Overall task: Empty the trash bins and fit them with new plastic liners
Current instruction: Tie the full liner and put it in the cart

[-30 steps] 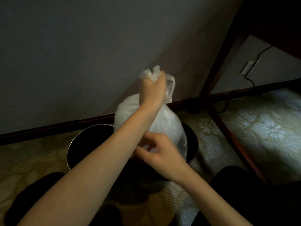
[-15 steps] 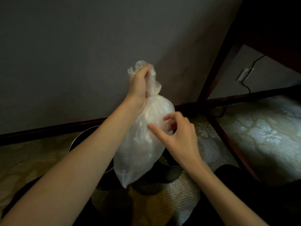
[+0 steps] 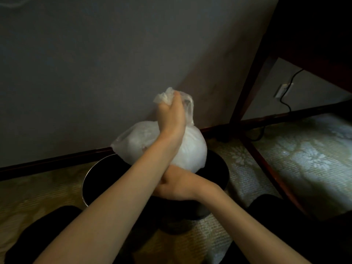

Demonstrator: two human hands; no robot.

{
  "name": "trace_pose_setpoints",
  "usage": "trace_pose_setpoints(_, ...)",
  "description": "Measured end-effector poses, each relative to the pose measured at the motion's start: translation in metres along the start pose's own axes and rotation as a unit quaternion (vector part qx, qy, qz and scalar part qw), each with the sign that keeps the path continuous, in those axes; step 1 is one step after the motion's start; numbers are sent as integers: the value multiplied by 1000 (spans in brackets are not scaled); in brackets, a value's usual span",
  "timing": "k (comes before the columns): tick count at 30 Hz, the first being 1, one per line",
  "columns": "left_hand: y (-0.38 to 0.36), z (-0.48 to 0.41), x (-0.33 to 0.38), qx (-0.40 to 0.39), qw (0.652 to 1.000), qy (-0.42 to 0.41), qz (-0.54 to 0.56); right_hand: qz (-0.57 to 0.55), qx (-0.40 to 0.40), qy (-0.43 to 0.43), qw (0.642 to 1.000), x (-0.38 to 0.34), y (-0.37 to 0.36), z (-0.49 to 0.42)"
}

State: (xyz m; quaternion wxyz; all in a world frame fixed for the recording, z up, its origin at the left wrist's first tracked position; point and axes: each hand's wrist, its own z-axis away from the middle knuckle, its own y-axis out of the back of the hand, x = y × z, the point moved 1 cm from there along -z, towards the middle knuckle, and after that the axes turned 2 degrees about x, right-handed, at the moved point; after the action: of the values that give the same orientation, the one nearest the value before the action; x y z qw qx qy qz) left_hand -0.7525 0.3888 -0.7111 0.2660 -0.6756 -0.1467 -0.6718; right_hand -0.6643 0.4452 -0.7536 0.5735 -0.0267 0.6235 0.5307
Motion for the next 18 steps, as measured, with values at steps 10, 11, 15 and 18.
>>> trace_pose_setpoints(10,21,-18,11,-94,979,67,168,126,298,-13,946,27,97,39)
trace_pose_setpoints(11,21,-16,11,-114,975,78,175,114,266,-23,957,30,94,35)
trace_pose_setpoints(15,16,-8,10,-157,952,98,243,197,313,4,929,41,54,30)
trace_pose_setpoints(18,16,-4,7,-168,951,130,225,115,321,32,939,41,41,26)
